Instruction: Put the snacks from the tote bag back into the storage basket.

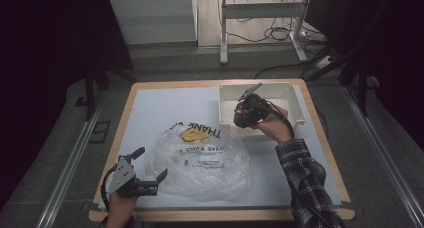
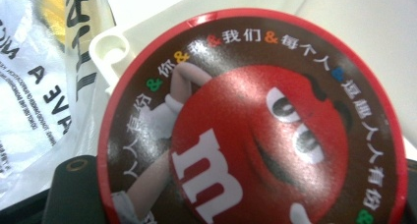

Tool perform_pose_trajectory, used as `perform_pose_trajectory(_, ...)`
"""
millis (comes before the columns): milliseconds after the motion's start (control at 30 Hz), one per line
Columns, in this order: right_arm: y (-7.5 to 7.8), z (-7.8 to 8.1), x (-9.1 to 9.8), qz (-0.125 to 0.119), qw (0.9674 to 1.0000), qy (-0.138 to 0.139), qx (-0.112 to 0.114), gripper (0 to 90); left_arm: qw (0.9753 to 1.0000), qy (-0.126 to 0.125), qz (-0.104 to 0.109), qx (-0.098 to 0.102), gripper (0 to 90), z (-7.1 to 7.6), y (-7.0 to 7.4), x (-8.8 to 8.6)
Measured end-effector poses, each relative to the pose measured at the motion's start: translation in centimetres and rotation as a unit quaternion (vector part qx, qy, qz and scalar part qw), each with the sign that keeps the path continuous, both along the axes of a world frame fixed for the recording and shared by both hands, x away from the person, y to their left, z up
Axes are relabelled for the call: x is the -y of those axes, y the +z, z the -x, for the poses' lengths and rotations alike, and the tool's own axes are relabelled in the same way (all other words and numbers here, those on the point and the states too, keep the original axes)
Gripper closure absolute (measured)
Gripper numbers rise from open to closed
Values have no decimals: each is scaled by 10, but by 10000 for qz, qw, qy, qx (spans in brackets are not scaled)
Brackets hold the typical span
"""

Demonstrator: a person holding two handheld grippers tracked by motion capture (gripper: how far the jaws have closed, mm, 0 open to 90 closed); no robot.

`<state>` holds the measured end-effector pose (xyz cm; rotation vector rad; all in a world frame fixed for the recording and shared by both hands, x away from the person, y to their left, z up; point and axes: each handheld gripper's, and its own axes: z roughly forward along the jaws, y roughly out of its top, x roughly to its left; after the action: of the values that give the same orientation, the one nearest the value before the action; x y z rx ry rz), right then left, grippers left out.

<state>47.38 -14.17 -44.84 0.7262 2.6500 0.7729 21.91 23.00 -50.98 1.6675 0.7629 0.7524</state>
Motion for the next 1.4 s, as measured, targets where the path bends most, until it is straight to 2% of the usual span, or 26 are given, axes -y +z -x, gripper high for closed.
perform_pose_trajectory(667, -11, -24, -19, 76, 9998, 194, -26, 256, 10000, -4, 23, 7, 0, 0, 0, 0)
perform_pose_trajectory(1100, -25, -39, -31, 121, 9992, 308, -211, 256, 10000, -13, 23, 7, 0, 0, 0, -1)
perform_pose_trajectory(1400, -37, -47, -35, 248, 9987, 361, -273, 256, 10000, -13, 25, 6, 0, 0, 0, -1)
